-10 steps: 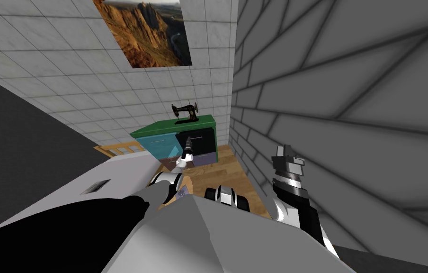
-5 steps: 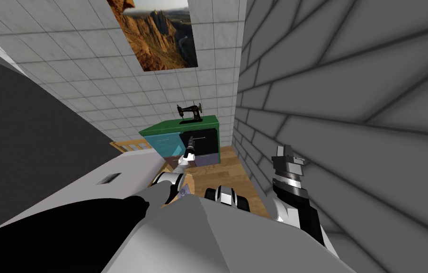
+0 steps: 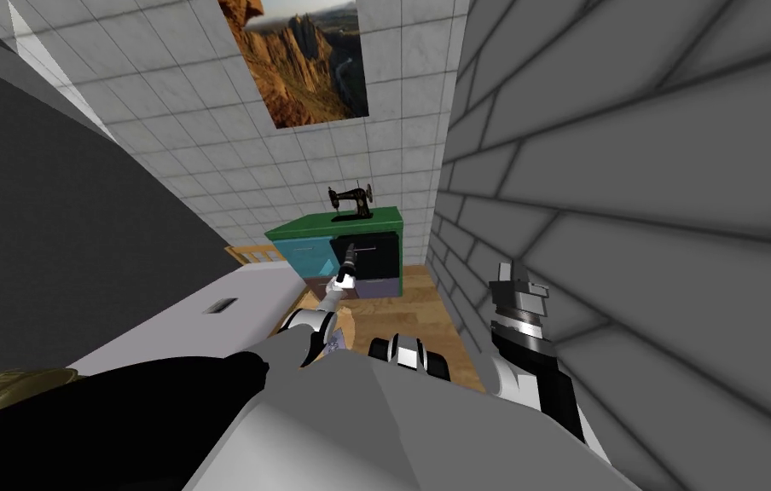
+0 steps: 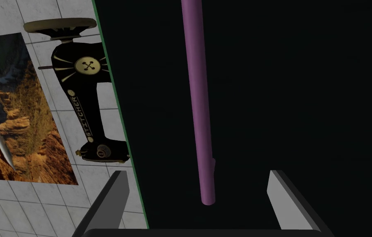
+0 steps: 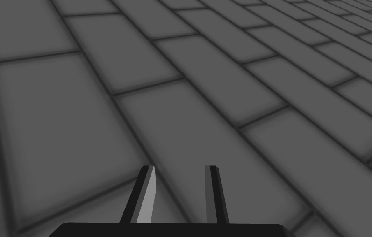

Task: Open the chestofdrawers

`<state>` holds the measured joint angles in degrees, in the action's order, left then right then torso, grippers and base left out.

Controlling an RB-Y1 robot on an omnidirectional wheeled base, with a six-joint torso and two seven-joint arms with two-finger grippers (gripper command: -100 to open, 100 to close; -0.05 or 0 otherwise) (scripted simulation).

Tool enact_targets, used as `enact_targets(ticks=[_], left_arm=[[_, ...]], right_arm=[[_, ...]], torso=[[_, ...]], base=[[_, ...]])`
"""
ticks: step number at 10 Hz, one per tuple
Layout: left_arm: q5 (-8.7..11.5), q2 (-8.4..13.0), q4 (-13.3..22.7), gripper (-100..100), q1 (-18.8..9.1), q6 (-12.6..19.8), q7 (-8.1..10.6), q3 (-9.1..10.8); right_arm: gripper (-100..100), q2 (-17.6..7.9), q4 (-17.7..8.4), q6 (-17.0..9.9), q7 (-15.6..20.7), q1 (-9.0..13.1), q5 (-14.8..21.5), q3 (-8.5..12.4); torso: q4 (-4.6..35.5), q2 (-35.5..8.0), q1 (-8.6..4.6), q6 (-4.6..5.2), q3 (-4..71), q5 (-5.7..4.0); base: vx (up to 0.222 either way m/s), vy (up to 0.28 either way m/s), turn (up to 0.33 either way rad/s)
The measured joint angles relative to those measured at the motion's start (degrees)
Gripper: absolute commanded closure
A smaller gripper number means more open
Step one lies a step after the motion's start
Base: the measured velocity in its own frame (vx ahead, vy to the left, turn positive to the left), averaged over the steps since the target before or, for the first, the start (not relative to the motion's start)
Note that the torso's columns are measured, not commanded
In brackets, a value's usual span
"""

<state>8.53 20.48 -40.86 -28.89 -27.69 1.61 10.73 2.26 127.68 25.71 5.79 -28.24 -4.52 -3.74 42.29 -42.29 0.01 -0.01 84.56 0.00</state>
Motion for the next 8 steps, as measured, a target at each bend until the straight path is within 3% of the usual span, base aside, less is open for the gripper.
enact_targets(ticks=[2,3,5,8], left_arm=[[-3.4,-1.3,-3.0,-100,0.8,1.4,2.41,-0.19],[-3.6,-1.3,-3.1,100,0.9,1.5,2.78,-0.21],[-2.0,-0.7,-2.2,100,0.9,1.0,1.74,-0.01],[3.2,1.0,0.2,100,0.8,-0.2,-1.94,0.33]], right_arm=[[0,0.0,0.0,0.0,0.0,0.0,0.0,0.0],[0,0.0,0.0,0.0,0.0,0.0,0.0,0.0],[0,0.0,0.0,0.0,0.0,0.0,0.0,0.0],[0,0.0,0.0,0.0,0.0,0.0,0.0,0.0]], torso=[[0.0,0.0,-0.01,0.0,0.0,0.0],[0.0,-0.1,0.01,0.07,-0.1,0.01],[0.1,-0.3,-0.04,0.17,-0.2,-0.01],[0.0,-0.1,-0.14,0.07,0.0,-0.05]], base=[[0.061,-0.02,0.168],[-0.016,0.003,-0.174],[-0.072,0.03,-0.269],[-0.102,0.031,-0.228]])
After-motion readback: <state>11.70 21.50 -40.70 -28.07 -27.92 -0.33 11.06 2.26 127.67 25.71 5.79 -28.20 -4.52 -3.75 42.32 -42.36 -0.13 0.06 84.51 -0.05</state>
